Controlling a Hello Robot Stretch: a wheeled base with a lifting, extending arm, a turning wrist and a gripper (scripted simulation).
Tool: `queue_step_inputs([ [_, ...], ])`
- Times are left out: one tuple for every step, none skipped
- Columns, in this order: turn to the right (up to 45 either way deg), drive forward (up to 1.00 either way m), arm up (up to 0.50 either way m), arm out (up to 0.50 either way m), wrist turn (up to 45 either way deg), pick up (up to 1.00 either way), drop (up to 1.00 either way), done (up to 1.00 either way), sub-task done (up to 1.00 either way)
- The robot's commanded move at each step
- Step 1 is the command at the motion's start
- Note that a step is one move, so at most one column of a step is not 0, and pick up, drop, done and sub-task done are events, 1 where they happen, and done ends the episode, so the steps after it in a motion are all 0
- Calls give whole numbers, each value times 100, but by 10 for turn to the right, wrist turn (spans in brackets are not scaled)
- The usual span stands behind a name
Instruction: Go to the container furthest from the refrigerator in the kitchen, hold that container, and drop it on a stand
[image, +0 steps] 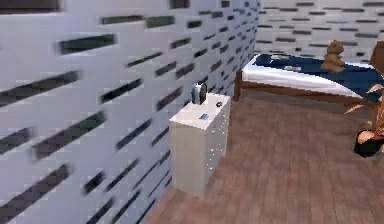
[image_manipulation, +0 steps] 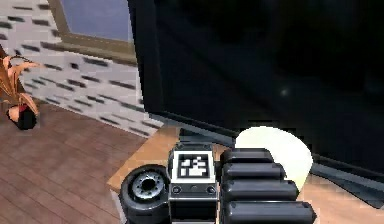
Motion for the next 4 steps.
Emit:
queue_step_inputs([
  [420, 0, 0, 0, 0, 0, 0, 0, 0],
  [0, 65, 0, 0, 0, 0, 0, 0, 0],
  [240, 0, 0, 0, 0, 0, 0, 0, 0],
  [0, 20, 0, 0, 0, 0, 0, 0, 0],
])
